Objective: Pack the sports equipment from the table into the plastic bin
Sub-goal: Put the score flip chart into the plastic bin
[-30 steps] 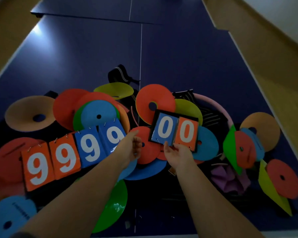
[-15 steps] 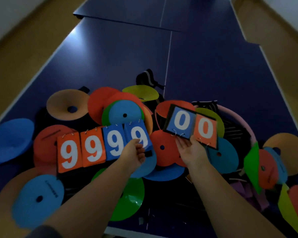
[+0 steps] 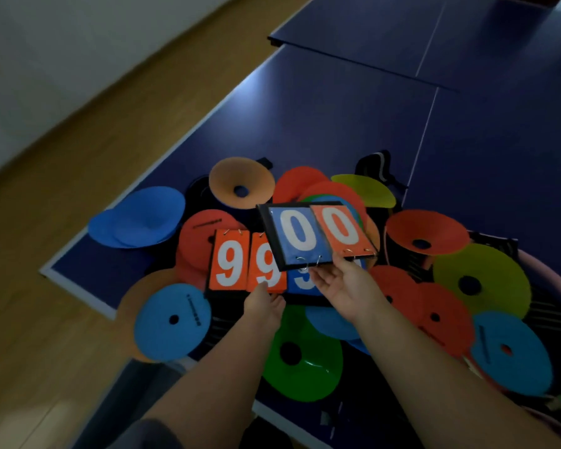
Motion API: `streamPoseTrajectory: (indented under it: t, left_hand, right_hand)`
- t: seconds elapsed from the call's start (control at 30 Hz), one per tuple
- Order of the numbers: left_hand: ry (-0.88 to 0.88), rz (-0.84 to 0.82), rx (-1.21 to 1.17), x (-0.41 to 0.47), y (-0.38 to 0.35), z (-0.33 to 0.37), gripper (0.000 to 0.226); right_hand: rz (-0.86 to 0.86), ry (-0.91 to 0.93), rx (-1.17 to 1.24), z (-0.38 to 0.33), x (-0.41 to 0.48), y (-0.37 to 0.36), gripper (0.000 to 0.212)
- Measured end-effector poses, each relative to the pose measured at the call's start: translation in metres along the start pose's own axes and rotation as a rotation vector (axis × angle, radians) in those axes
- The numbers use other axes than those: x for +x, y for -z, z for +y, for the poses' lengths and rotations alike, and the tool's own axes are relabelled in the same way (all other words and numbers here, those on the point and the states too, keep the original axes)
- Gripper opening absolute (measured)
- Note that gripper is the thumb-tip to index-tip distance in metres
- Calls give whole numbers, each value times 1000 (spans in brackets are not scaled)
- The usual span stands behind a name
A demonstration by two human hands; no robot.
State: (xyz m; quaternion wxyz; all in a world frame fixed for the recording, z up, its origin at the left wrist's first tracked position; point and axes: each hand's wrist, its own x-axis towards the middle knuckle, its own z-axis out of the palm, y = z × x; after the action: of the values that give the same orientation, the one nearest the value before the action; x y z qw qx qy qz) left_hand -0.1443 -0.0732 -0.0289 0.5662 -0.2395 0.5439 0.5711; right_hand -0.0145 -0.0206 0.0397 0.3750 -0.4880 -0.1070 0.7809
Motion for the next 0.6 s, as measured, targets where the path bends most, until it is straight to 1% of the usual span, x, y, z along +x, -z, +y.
streamPoseTrajectory:
  t: [0.1,0.2,0.33,0.4,0.5,0.6]
  left_hand:
    - [7,-3,-19,7,1,-4,43]
    - [83,30,-9,11,1,-4,45]
    - [97,14,1,13,0,-5,44]
    - [51,-18,31,13,1,-8,42]
    - [-67,-135,84,13,-6,-5,52]
    - [-178,-289,203,2,-15,7,40]
  right_hand:
    - [18,-31,4,7,1,-2,15]
    - [40,-30,8,8,4,-1,21]
    - [54,-14,-3,7,5,2,17]
    - [42,1,-18,7,6,3,17]
    - [-2,53,-95,3,6,-1,18]
    - [-48,143,-287,-3,4,-7,20]
